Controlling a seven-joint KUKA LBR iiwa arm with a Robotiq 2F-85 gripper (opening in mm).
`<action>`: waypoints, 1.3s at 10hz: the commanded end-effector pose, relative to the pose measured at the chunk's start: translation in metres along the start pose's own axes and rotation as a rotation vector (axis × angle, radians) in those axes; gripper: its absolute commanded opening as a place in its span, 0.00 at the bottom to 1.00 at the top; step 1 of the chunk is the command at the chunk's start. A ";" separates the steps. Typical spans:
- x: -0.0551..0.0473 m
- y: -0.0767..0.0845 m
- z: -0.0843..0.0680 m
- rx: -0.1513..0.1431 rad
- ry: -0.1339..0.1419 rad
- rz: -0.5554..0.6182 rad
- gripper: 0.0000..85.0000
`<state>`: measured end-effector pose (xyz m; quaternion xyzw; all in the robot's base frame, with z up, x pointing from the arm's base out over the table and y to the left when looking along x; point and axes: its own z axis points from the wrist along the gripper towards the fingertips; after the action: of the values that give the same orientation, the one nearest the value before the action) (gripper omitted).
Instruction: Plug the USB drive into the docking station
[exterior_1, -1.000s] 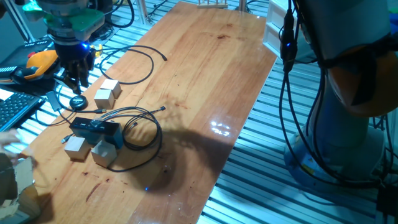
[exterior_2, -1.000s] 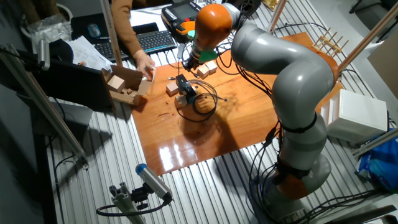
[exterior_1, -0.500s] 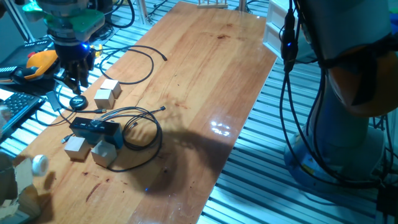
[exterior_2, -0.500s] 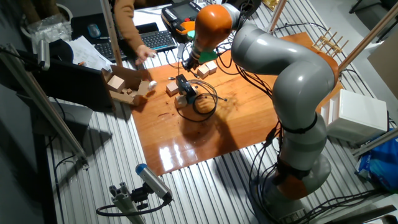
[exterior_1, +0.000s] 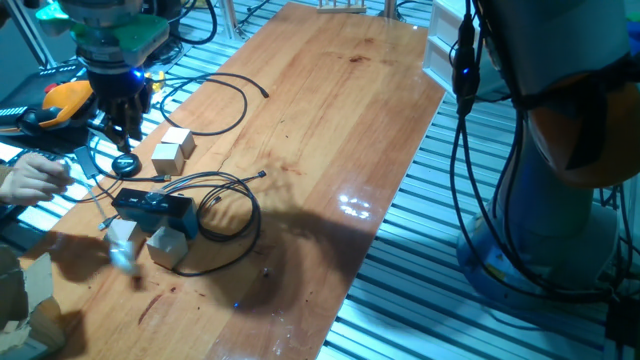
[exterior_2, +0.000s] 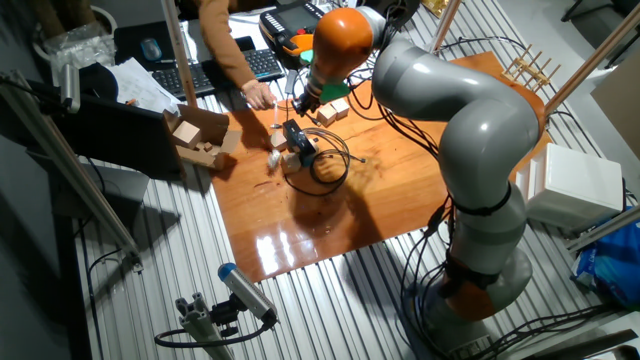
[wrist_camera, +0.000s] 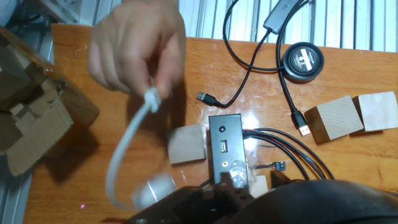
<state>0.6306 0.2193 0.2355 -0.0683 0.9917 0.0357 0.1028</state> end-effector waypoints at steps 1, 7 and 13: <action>0.002 0.002 0.001 0.002 -0.002 0.004 0.60; 0.009 0.008 -0.002 -0.004 0.009 0.009 0.60; 0.016 0.016 0.004 -0.015 0.013 0.027 0.60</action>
<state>0.6133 0.2340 0.2295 -0.0559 0.9928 0.0465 0.0949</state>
